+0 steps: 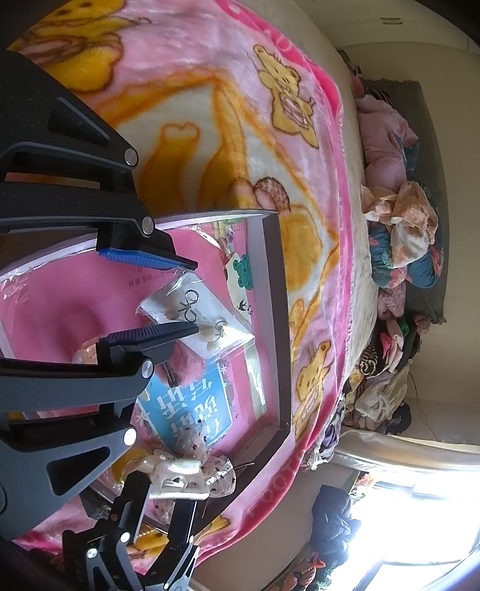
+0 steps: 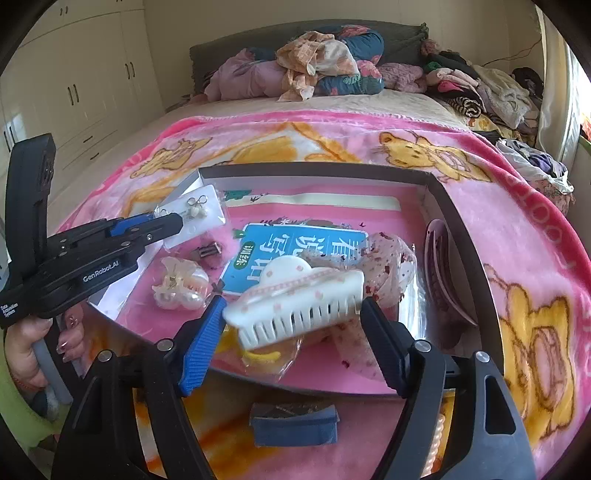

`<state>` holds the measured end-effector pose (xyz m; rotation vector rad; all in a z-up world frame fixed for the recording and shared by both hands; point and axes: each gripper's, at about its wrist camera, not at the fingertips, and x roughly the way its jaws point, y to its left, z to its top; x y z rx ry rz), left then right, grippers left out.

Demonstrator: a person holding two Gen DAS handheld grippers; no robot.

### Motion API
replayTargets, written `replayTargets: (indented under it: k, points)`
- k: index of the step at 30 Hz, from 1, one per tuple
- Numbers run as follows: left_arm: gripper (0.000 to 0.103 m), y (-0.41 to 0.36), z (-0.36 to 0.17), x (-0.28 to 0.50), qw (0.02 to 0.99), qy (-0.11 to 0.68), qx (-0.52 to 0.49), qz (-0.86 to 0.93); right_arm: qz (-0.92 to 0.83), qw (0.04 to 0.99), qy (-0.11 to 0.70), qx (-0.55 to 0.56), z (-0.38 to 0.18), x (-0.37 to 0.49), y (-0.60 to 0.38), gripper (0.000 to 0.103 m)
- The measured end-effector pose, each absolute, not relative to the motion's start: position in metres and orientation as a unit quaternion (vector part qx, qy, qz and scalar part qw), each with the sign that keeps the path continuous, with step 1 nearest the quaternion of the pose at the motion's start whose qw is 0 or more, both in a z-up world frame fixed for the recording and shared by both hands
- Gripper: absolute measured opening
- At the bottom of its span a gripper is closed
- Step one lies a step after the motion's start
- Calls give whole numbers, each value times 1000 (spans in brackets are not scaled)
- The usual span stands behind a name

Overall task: Organize jewelry
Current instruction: 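Carry the claw clip with the right tool while the left tool carries the earring card into the box, then open both tools to release the claw clip and earring card in the box, then withdraw both tools toward the blue box and coiled hair tie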

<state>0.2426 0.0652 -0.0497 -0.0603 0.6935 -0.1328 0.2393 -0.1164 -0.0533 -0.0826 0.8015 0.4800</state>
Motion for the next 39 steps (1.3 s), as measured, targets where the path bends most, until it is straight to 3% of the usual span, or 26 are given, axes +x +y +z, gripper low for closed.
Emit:
replayTargets:
  k: [9, 13, 23, 32, 39]
  points:
    - [24, 67, -50, 242, 938, 339, -28, -62, 227, 899, 374, -20, -46, 222, -127, 79]
    - [41, 71, -48, 240, 940, 335, -27, -60, 221, 905, 365, -11, -40, 213, -135, 83]
    - [67, 67, -32, 216, 947, 314, -28, -66, 193, 917, 350, -6, -30, 189, -163, 85]
    - [87, 50, -20, 190, 951, 296, -22, -80, 168, 923, 345, 1, -29, 167, -193, 85]
    - [91, 35, -15, 171, 953, 287, -18, -98, 154, 925, 347, 1, -32, 152, -215, 85]
